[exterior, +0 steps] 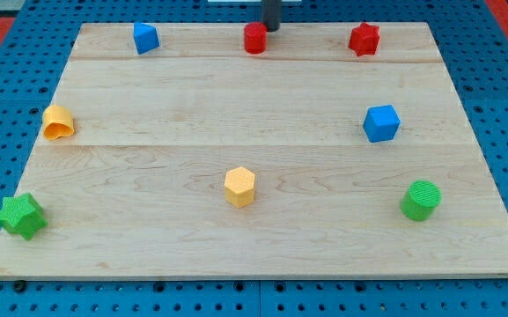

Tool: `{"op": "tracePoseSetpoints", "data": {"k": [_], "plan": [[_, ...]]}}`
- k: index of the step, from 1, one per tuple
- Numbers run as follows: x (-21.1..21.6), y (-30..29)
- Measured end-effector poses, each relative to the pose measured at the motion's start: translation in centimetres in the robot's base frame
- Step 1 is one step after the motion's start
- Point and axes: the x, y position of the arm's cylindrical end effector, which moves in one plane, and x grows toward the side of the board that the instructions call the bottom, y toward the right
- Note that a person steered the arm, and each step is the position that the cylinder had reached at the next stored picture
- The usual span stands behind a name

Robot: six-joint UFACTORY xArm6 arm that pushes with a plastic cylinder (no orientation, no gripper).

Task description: Move red circle towards yellow heart

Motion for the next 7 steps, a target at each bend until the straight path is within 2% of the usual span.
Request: {"op": "tracePoseSetpoints", "data": {"k": [2,3,4,6,7], "plan": [[4.8,-7.0],[6.2,-6.4],[7.0,-3.1],[12.7,-10.7],[14.1,-16.3]]}}
